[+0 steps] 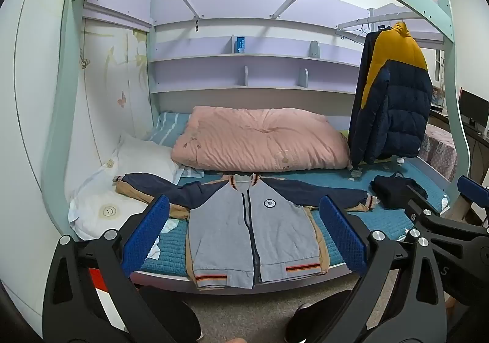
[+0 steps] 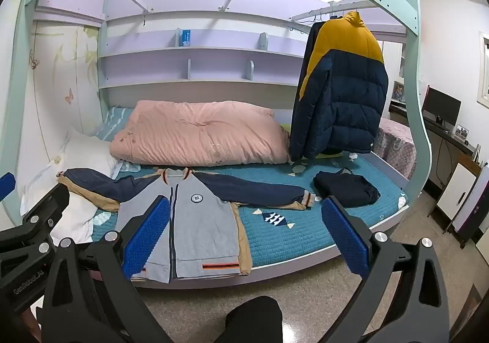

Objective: Fold large clothes

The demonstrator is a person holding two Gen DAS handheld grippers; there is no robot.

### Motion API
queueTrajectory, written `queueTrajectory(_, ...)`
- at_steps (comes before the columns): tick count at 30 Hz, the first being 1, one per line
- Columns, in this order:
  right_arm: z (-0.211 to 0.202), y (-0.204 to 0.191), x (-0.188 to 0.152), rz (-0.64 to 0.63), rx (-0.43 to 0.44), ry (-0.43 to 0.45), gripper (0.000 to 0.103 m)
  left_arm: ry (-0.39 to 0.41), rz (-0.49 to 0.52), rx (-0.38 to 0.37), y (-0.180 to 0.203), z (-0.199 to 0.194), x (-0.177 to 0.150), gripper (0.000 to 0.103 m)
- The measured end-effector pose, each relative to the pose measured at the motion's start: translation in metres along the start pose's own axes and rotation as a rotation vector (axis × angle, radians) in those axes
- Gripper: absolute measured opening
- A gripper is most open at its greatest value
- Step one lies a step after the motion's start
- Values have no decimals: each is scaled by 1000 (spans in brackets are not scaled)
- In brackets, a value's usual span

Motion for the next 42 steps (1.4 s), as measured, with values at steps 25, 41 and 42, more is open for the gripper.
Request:
queueTrajectory(25, -1, -1, 0, 0, 0, 16, 96, 10, -4, -1, -1, -3, 6, 99)
queueTrajectory(41, -4, -2, 1, 0, -1, 17, 96, 14, -6, -5, -2, -5, 8, 99)
queueTrajectory(42, -3, -2, 1, 2, -1, 16, 96, 15, -6, -4, -1, -5, 7, 99)
Point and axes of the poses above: each gripper's, at about its wrist camera, not at the fingertips, and z roughly the way its jaws point, y to its right, x to its top, the point moved 4 cm from there along z, roughly the way its jaws point, and after that the axes turned 12 degrees about -y, right-handed, at the moved point
